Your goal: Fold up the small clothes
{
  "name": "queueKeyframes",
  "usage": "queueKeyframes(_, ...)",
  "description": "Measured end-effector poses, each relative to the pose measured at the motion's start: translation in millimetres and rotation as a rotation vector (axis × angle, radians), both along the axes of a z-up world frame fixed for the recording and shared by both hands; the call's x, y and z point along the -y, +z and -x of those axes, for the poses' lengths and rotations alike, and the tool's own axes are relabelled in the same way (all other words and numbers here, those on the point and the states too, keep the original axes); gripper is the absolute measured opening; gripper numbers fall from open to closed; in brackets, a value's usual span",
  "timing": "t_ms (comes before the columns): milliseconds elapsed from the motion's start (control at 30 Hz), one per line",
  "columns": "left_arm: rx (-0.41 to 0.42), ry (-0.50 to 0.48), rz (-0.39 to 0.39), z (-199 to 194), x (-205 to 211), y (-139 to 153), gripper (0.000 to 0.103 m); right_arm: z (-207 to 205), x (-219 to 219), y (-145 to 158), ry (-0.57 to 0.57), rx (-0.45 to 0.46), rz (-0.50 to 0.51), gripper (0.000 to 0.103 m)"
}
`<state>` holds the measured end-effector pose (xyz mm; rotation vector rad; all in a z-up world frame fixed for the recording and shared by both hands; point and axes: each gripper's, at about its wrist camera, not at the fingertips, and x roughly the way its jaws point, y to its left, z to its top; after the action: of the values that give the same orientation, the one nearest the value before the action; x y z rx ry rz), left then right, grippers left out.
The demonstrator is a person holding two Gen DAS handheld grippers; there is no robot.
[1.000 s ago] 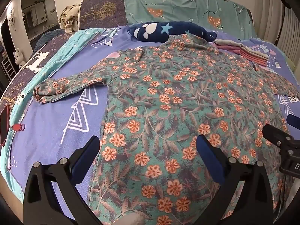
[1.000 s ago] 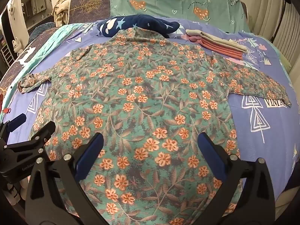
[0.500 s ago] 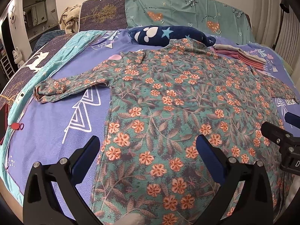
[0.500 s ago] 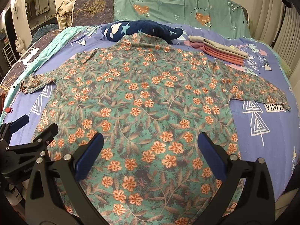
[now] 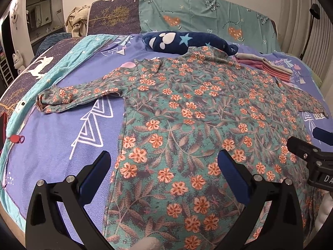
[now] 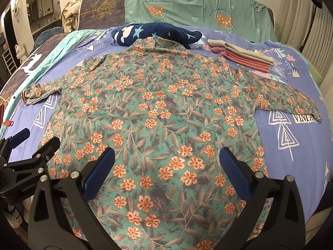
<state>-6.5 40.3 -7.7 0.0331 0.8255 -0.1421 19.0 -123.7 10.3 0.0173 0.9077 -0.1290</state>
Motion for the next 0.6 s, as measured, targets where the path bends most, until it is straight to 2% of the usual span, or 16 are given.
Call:
queueKeyframes(233, -0.028, 0.004, 0.058, -3, -7, -5, 0.102, -1, 6, -1, -0.019, 0.004, 0.003, 0.101)
queueKeyframes(600, -0.004, 0.009, 0.032, 1, -7, -3, 0.102, 0, 11, 0, -0.034, 0.016, 0.002, 0.101)
